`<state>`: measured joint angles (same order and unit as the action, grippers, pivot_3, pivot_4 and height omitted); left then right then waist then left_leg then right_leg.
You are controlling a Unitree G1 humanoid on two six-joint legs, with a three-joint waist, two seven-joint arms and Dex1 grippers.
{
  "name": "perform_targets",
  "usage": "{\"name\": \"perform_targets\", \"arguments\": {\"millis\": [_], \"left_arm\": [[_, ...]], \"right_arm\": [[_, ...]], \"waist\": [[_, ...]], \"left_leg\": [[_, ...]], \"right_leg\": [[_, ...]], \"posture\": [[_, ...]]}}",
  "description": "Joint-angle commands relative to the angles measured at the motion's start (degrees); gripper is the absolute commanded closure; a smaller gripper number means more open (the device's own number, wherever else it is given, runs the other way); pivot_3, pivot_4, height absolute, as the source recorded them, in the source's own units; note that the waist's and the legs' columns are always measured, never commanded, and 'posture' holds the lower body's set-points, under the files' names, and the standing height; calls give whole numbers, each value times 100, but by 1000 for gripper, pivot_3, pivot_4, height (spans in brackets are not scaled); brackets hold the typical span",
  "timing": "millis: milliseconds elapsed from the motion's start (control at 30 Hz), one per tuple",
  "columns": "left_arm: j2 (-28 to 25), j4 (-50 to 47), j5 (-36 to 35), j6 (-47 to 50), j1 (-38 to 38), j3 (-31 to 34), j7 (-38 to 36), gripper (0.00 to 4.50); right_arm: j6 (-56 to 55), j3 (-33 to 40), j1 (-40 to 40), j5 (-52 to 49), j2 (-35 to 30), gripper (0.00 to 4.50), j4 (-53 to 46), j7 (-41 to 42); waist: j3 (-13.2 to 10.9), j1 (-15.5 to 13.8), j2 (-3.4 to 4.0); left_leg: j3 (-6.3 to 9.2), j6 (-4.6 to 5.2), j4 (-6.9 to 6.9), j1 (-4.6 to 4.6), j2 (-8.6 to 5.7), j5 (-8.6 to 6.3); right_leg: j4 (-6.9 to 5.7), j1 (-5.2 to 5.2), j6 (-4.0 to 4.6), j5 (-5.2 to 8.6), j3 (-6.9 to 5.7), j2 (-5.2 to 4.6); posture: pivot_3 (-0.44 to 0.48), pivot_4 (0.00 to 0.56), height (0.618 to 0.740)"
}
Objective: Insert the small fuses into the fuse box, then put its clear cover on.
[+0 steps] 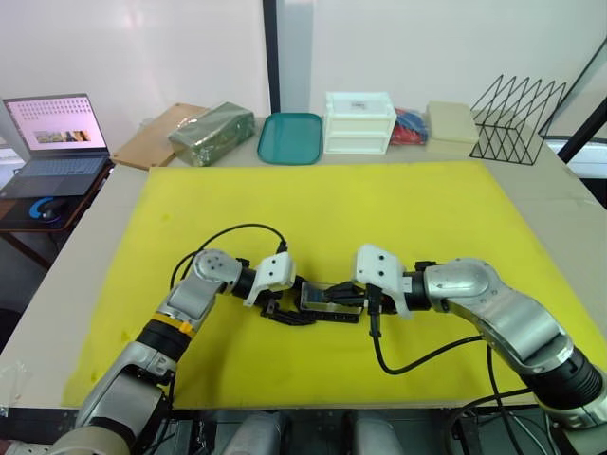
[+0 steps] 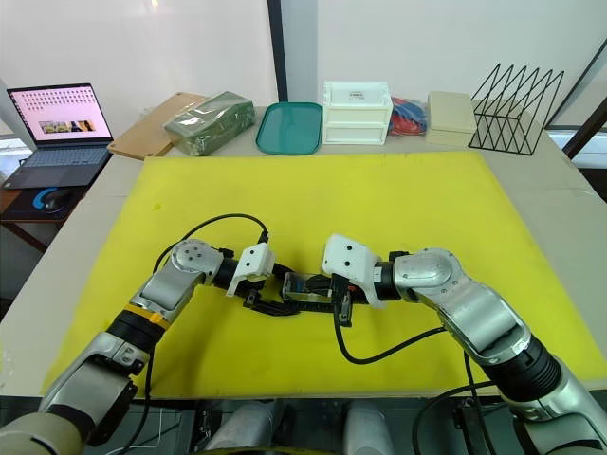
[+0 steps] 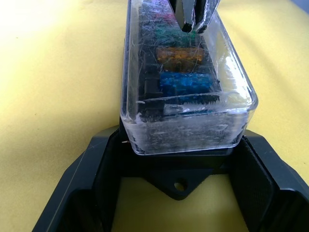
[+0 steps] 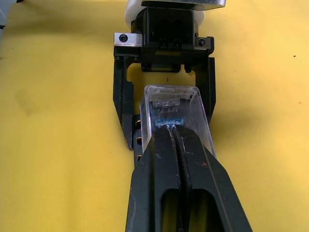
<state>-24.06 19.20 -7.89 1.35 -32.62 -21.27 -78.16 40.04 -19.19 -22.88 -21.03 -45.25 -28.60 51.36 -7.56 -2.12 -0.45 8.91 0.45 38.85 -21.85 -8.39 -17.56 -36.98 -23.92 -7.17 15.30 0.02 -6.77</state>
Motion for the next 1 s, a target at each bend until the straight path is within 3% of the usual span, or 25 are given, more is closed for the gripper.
{"name": "perform_targets", "arguments": {"millis": [33,300,467,500,633,967,1000], "left_arm": [[-12,-21,67,137,109,-90,-38,1725],[-90,-31,189,93,110,-129,-16,1725],[-269,-294,180,220,194,-79,0,70],[-308,-373,164,253,216,-67,-5,28],[-617,-809,61,419,383,41,-55,0],[-2041,-2472,-1076,1871,910,1487,149,0],[-2154,-2580,-1157,1992,940,1630,191,0]], "right_arm": [[407,-351,199,136,-149,4468,133,148],[454,25,146,-144,35,4468,9,92],[860,720,-95,-773,38,4500,-289,146],[951,826,-141,-874,37,4500,-318,137],[1232,1237,-238,-1232,-219,3579,-472,268],[659,2446,422,-1110,-1888,88,-316,1119],[566,2584,566,-1076,-2046,38,-281,1223]], "waist": [[0,-1,0],[0,-2,1],[-5,-3,2],[-6,-3,2],[-9,15,6],[-52,118,31],[-56,115,33]], "left_leg": [[0,0,0,0,0,0],[1,1,0,4,0,-1],[2,1,-1,1,0,-1],[2,1,0,0,0,-1],[2,1,0,-26,1,-1],[4,0,1,-54,3,0],[3,0,2,-54,3,0]], "right_leg": [[0,0,0,0,0,0],[3,6,0,0,1,0],[4,4,0,0,1,-1],[4,4,0,0,1,-1],[0,-27,0,0,2,0],[-2,-54,0,0,-1,-1],[-2,-52,0,0,-2,-2]], "posture": [[0,150,740],[0,150,740],[0,150,740],[0,150,740],[0,150,740],[0,150,740],[0,150,740]]}}
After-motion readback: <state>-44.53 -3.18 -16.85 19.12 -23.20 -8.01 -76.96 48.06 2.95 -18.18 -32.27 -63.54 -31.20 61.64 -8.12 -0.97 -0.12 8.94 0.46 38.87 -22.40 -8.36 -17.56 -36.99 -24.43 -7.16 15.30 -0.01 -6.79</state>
